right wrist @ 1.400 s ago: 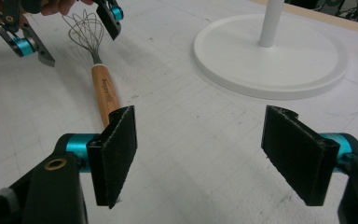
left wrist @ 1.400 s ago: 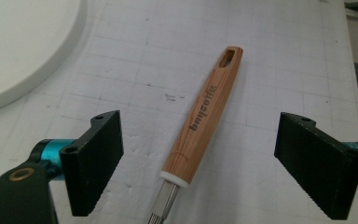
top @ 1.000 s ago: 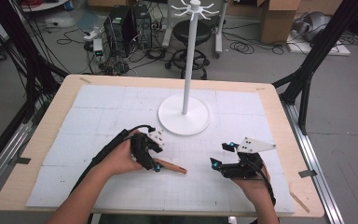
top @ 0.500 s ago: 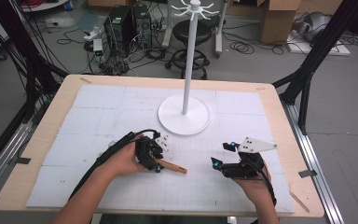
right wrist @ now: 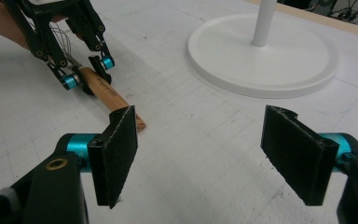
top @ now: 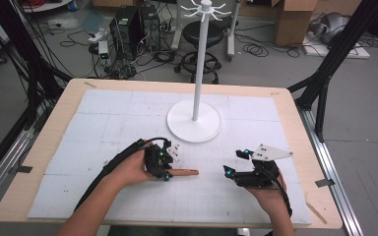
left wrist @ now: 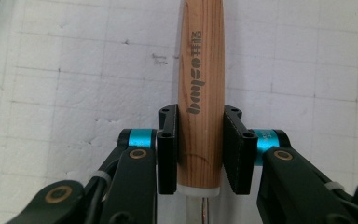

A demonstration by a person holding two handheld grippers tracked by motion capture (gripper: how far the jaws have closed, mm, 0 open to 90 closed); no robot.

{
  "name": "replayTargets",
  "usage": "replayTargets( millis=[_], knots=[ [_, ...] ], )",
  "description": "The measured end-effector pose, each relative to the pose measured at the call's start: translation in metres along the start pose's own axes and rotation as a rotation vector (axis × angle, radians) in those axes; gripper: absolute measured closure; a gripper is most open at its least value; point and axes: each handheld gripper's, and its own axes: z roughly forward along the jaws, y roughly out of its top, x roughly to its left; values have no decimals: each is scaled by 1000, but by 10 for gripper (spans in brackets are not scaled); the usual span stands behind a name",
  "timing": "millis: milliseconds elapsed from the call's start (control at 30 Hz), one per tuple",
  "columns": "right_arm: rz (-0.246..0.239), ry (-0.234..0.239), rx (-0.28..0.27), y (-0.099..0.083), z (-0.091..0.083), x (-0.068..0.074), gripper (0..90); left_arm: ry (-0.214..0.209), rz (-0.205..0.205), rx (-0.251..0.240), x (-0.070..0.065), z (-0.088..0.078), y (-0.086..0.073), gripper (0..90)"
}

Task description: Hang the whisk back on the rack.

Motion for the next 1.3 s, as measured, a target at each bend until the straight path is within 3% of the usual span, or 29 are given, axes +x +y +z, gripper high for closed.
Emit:
replayTargets(
  millis=[100, 167, 233, 300, 433, 533, 700, 833, 1300],
  knots=[
    [-9, -5, -1, 1, 0, 1, 263, 3, 9, -3, 0, -2, -1, 700],
    [-6, -7, -4, 1, -1, 0, 263, 16, 14, -30, -1, -6, -2, 700],
    [-3, -8, -3, 0, -2, -1, 263, 26, 34, -88, -2, -14, -3, 701],
    [-2, -7, -5, -1, -1, -1, 264, 37, 15, -159, -2, -23, -4, 701],
    [-2, -7, 3, -1, 0, -1, 264, 114, -21, -269, 0, -47, -5, 703],
    [-4, -3, 3, 0, 0, 0, 264, 125, -53, -336, 4, -63, -7, 704],
    [-6, -6, -2, 0, 0, 0, 264, 154, -58, -400, 5, -88, -6, 706],
    [-5, -4, 6, -1, 1, -1, 264, 185, -54, -413, 6, -103, -1, 707],
    [-5, 1, 2, 0, -1, -1, 265, 223, -78, -546, 12, -155, 20, 706]
  ],
)
